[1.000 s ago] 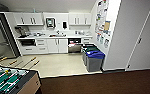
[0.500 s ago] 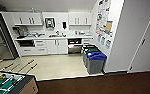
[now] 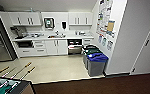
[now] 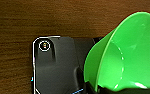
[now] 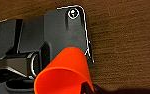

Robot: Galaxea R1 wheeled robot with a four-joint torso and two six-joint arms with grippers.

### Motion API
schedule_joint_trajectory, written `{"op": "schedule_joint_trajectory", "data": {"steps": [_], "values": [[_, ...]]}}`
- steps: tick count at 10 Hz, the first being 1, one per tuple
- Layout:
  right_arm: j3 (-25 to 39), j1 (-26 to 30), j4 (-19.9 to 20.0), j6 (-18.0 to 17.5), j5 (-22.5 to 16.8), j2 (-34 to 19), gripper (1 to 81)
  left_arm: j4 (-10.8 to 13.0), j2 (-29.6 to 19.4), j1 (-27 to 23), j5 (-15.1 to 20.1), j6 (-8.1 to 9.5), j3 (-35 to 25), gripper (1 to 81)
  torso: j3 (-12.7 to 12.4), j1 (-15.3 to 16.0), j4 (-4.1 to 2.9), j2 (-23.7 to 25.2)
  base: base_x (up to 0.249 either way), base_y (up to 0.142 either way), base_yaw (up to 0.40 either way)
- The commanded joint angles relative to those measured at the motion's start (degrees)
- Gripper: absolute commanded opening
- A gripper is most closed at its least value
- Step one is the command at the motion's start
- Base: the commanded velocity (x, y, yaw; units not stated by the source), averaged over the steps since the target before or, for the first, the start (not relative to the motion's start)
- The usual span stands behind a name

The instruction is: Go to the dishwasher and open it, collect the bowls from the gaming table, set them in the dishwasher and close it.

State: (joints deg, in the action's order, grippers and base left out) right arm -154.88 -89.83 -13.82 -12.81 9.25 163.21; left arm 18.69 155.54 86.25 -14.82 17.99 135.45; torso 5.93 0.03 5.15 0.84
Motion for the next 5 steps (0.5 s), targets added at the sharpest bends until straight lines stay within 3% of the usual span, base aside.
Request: {"op": "schedule_joint_trajectory", "data": {"steps": [1,5], "values": [[-0.41,2.06,-0.15,0.24,-2.75,-1.02,1.0,0.91,-1.28,-2.18,1.55,-0.15,-0.54,1.0,0.0,-0.02,0.0,0.02,0.179,0.0,0.0],[0.46,1.89,0.2,-0.19,-2.58,-1.02,1.0,0.91,-1.28,-2.26,1.56,-0.15,-0.8,1.0,0.0,-0.02,0.0,0.0,0.18,0.0,0.0]]}}
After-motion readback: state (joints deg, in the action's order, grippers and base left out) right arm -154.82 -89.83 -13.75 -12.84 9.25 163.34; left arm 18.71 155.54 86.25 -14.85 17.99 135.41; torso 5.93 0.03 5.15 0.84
